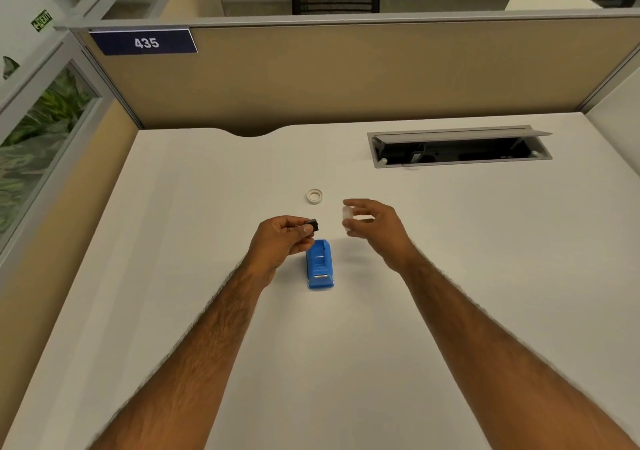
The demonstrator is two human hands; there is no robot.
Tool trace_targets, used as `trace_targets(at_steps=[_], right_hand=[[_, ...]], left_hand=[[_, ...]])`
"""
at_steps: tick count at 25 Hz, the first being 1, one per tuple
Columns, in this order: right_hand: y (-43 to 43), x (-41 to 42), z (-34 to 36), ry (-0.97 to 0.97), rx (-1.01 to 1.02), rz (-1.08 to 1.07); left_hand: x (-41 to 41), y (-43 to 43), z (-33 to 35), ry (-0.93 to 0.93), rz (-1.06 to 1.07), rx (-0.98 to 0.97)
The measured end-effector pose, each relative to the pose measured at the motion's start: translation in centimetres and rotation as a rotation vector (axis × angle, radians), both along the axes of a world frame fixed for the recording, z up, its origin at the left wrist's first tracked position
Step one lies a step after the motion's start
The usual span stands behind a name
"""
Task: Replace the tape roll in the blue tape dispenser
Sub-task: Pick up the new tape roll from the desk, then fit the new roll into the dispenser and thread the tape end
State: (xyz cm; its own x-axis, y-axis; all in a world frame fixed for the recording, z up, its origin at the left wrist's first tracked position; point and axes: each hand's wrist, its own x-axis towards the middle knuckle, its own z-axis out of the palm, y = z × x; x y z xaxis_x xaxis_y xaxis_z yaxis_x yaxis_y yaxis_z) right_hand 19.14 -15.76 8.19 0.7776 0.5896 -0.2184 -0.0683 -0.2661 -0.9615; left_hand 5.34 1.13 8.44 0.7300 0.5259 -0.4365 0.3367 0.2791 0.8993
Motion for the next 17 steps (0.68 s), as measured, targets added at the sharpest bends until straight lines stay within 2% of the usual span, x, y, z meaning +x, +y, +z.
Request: trace_targets(at_steps=[3, 8, 17], right_hand=[[0.3, -1.3, 1.1, 0.062, 0.072, 0.113], [0.8, -2.9, 1.6, 0.087, 0.152, 0.174], [1.3, -3.7, 2.3, 0.035, 0.116, 0.221]], left_hand=[[-0.1, -0.2, 0.4, -0.011, -0.024, 0.015], [-0.4, -0.5, 1.1, -0.013, -0.038, 0.05], [-0.9, -0.8, 2.2, -0.029, -0.075, 0.079]])
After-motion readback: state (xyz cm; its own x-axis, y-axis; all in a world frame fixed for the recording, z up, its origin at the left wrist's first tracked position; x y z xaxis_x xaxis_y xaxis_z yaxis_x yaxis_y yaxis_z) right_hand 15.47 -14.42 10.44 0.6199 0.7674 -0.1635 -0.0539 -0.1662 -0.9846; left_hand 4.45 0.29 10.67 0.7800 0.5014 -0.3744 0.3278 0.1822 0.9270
